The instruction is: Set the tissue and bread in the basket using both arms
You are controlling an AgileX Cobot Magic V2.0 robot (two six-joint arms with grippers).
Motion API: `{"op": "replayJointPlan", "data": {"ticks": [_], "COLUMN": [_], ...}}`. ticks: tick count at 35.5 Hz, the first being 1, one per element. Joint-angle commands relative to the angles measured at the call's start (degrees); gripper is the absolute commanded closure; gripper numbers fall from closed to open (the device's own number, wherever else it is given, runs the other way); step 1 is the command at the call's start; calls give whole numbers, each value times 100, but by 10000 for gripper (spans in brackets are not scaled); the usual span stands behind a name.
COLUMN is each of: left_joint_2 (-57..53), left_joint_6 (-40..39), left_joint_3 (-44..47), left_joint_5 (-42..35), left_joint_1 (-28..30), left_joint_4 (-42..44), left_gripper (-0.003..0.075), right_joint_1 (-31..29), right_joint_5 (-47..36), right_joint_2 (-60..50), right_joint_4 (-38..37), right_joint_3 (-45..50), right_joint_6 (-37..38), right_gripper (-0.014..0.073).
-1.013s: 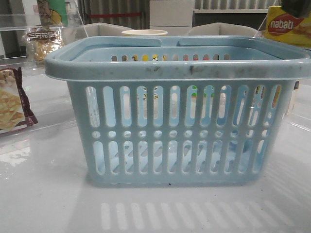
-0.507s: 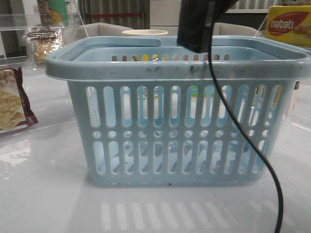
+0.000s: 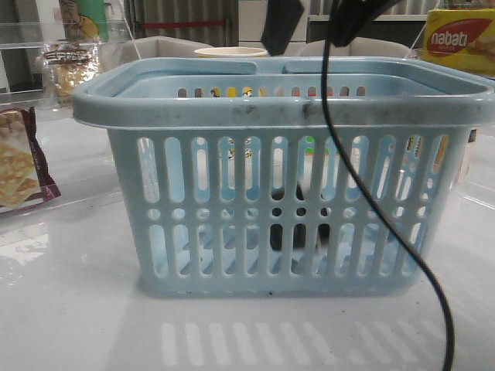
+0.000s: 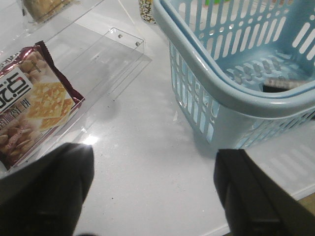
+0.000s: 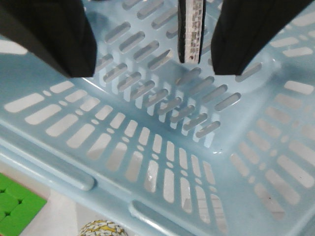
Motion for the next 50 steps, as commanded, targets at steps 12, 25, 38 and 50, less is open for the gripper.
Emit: {"op": "replayJointPlan", "data": {"ticks": [12,25,38,50], "left_joint_2": [12,12,12,494], "left_joint_6": [-10,-10,-10,-52], "left_joint_3": [-167,-167,-167,-425], "left_joint_5": [-457,-471,-828,-1011], "left_joint_1": [-31,-31,-31,-31], "left_joint_4": [-4,-4,-4,337], "left_gripper": [162,162,162,152], "right_joint_1": [-5,-5,-5,-5], "right_joint_5": [-737,-804,-899,-701], "right_joint_2": [-2558,-4171,-4907,-4900], "right_joint_4": [-23,-23,-29,-29], "right_joint_3": [1723,3324,3979,3985], "right_joint_6": [-105,-105,-105,-105], "right_gripper": [4,4,4,4]}}
